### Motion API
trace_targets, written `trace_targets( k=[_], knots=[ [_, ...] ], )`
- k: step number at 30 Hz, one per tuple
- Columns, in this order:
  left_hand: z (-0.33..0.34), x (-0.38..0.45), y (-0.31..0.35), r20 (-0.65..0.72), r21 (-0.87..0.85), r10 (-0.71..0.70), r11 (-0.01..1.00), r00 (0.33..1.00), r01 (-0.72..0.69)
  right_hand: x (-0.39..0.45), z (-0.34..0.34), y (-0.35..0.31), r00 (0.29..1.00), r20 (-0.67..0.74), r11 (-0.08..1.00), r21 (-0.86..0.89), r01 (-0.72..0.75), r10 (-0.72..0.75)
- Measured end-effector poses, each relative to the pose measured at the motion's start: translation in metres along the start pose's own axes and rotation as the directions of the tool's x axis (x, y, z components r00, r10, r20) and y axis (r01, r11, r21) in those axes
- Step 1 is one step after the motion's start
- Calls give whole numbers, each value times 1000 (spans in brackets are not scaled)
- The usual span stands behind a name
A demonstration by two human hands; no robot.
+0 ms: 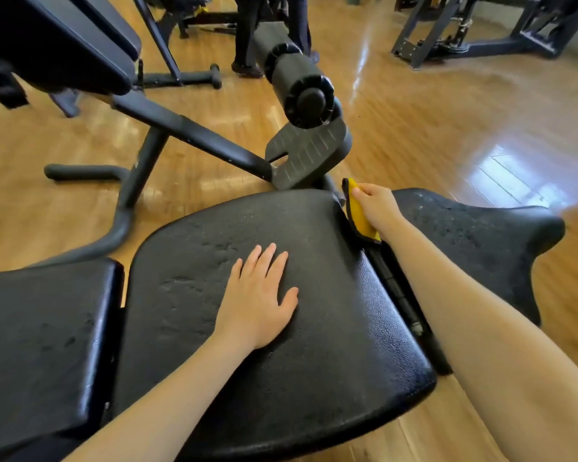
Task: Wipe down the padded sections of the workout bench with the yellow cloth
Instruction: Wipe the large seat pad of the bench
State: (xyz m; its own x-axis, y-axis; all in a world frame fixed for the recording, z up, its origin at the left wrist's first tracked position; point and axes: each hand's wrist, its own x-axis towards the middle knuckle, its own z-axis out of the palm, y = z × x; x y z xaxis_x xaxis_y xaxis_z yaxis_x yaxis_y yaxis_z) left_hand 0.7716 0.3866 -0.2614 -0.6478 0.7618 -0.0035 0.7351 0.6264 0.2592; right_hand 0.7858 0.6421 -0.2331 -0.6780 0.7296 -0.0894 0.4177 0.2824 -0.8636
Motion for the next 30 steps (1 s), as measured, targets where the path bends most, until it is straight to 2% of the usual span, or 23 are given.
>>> trace_targets(
  k=[2, 4, 7, 10, 14, 21, 25, 30],
  knots=[
    [1, 1, -1, 3, 7, 1, 1000, 1000, -1, 9, 14, 4, 996, 88, 1000, 11, -26, 25],
    [1, 1, -1, -1, 10, -1, 1000, 1000, 1, 15, 23, 11, 991, 137, 994, -105, 4, 10],
    [2, 3, -4, -11, 14, 1, 1000, 1000, -1, 11, 26, 14, 989, 142, 951, -300, 68, -26],
    [2, 2, -3, 3, 14, -6, 1000, 1000, 6, -17, 21, 15, 989, 126, 918, -380, 114, -71],
    [1, 2, -3, 16, 15, -6, 1000, 1000, 6, -75, 9, 25, 981, 109, 924, -333, 189, -162],
    [2, 3, -4, 20, 16, -9, 1000, 1000, 8, -165, -32, 57, 984, 150, 931, -335, 146, -101],
    [1, 2, -2, 20, 14, -8, 1000, 1000, 8, -192, -40, 67, 985, 136, 957, -255, 136, -104],
    [1, 4, -2, 22, 27, -4, 1000, 1000, 3, -213, -46, 76, 993, 64, 993, -67, 102, -98]
  ],
)
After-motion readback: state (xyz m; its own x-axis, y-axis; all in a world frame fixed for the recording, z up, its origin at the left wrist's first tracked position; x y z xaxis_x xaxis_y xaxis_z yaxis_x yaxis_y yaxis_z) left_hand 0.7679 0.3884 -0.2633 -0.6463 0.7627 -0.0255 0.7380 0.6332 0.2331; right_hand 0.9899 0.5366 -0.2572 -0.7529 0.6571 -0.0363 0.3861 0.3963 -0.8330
